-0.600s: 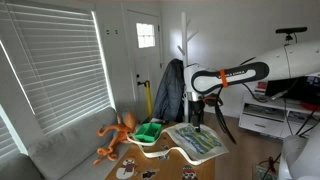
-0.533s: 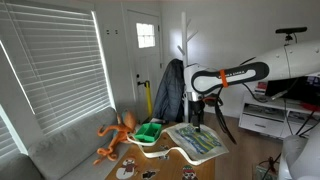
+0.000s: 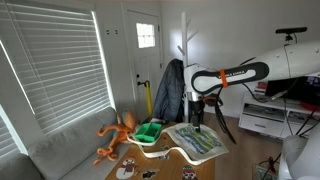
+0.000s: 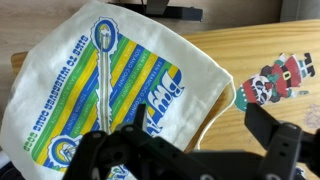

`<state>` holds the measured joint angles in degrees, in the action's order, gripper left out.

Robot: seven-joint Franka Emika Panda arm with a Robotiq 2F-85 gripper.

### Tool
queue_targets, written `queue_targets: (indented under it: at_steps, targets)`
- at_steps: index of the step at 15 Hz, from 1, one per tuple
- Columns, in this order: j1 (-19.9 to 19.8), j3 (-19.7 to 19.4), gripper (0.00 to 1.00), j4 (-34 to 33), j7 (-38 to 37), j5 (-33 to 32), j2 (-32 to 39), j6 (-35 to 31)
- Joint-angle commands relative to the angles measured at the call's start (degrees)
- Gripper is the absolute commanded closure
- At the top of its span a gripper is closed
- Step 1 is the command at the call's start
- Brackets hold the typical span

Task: Put the black remote in the green lunchbox

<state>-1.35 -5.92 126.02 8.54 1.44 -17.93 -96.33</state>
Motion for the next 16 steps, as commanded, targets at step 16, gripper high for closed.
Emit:
queue_targets:
  at_steps: [16]
  targets:
    - [-5.48,-1.56,0.0,-13.47,1.92,-19.84,11.9,-14.07]
